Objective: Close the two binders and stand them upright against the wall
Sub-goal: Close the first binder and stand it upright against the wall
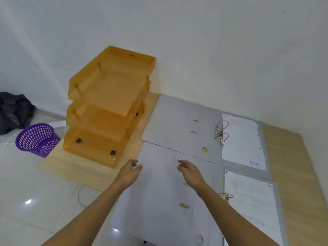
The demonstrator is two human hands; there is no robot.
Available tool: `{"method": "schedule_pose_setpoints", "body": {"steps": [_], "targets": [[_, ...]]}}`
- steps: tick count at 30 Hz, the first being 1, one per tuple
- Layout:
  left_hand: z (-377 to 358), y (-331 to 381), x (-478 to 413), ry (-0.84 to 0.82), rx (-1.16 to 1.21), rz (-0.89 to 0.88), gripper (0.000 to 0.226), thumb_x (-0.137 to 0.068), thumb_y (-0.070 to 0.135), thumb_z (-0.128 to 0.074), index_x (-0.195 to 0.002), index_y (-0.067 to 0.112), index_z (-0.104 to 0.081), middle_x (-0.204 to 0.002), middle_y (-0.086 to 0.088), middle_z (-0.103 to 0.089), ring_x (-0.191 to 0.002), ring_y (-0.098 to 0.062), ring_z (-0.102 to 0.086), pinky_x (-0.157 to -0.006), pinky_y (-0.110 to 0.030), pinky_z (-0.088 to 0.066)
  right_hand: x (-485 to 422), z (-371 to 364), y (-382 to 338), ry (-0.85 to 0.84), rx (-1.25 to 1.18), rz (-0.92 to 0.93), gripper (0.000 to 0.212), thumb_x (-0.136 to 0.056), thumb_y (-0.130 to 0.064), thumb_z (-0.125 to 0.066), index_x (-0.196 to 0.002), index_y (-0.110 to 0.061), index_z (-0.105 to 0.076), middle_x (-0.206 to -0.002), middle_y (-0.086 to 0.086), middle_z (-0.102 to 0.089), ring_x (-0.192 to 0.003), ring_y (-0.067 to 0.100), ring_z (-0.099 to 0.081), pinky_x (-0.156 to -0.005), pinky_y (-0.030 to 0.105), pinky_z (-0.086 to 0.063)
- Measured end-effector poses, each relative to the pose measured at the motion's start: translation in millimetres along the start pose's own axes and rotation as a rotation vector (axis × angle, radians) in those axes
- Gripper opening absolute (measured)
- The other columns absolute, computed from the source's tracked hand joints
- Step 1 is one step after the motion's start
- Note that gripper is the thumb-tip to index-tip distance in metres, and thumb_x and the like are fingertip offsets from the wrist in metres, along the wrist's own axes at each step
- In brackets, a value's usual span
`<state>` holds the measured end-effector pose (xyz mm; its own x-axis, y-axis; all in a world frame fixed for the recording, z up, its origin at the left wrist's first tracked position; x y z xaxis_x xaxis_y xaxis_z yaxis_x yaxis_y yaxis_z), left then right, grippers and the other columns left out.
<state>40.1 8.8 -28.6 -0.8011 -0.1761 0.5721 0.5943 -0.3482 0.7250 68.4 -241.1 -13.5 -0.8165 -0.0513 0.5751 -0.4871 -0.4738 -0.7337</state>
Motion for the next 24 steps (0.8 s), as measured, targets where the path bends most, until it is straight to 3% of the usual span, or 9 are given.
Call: {"method": "schedule_pose_setpoints", "body": {"steps": [3,5,8,11,16,20,24], "targets": [[-1,-15,-13,0.049,0.002,0.051,0.060,-0.101,0.028,-0.054,-0.154,0.007,-0.034,-0.160,-0.012,-0.035,-0.145,-0.029,-0.040,-0.112,-0.040,-0.039,-8,-11,2,-0.041,0.056,-0.015,0.048,-0.103,-0.028,-0.049,-0.151,-0.023,-0.046,-0.158,0.003,-0.045,-0.142,0.023,-0.045,-0.114,0.038,-0.037],[-4,-26,-20,0.077,-0.008,0.088,0.065,-0.100,0.025,-0.056,-0.155,0.005,-0.030,-0.160,-0.014,-0.032,-0.145,-0.032,-0.038,-0.116,-0.043,-0.038,-12,-23,11,-0.145,0.149,-0.040,0.054,-0.105,-0.030,-0.045,-0.157,-0.025,-0.034,-0.166,0.000,-0.030,-0.153,0.023,-0.030,-0.120,0.036,-0.025],[-8,-40,-24,0.133,-0.021,0.107,0.064,-0.096,0.021,-0.060,-0.153,0.004,-0.035,-0.154,-0.014,-0.040,-0.140,-0.032,-0.042,-0.115,-0.046,-0.039,-20,-44,31,-0.261,0.311,-0.060,0.059,-0.107,-0.035,-0.040,-0.162,-0.029,-0.019,-0.173,-0.003,0.001,-0.159,0.021,0.007,-0.126,0.044,-0.005],[-10,-47,-27,0.178,-0.059,0.094,0.060,-0.093,0.023,-0.064,-0.148,0.006,-0.044,-0.145,-0.011,-0.047,-0.133,-0.032,-0.049,-0.110,-0.046,-0.043,-22,-53,37,-0.282,0.381,-0.046,0.061,-0.106,-0.036,-0.041,-0.162,-0.030,-0.016,-0.171,-0.004,0.013,-0.157,0.023,0.021,-0.125,0.048,0.000],[-3,-46,-39,0.135,-0.027,0.129,0.051,-0.090,0.036,-0.068,-0.133,0.011,-0.057,-0.133,-0.010,-0.054,-0.118,-0.030,-0.058,-0.103,-0.045,-0.049,-22,-50,29,-0.267,0.325,-0.073,0.063,-0.106,-0.038,-0.041,-0.162,-0.031,-0.014,-0.172,-0.005,0.009,-0.157,0.022,0.018,-0.127,0.049,-0.002],[10,-22,-35,-0.037,0.084,0.099,0.037,-0.095,0.033,-0.066,-0.123,0.011,-0.062,-0.120,-0.004,-0.067,-0.100,-0.019,-0.066,-0.081,-0.030,-0.053,-14,-40,11,-0.227,0.230,-0.068,0.061,-0.105,-0.045,-0.039,-0.161,-0.034,-0.017,-0.172,-0.008,0.000,-0.159,0.019,0.006,-0.128,0.045,-0.004],[9,30,-7,-0.237,0.178,-0.034,0.031,-0.099,0.030,-0.060,-0.130,0.024,-0.063,-0.118,0.008,-0.074,-0.100,-0.011,-0.074,-0.081,-0.027,-0.059,6,-21,-11,-0.190,0.090,0.020,0.059,-0.103,-0.056,-0.036,-0.158,-0.039,-0.027,-0.172,-0.013,-0.008,-0.159,0.012,-0.007,-0.127,0.038,-0.010]]}}
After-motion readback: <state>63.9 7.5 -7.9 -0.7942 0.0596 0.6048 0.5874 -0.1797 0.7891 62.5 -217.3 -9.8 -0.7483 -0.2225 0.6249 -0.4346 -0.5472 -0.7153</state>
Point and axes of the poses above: each hand's wrist, its own x-axis away from the middle knuckle, its own z-axis out of the back of the hand, y = z × x, the point moved 5 cm from there along -x, towards the middle knuckle
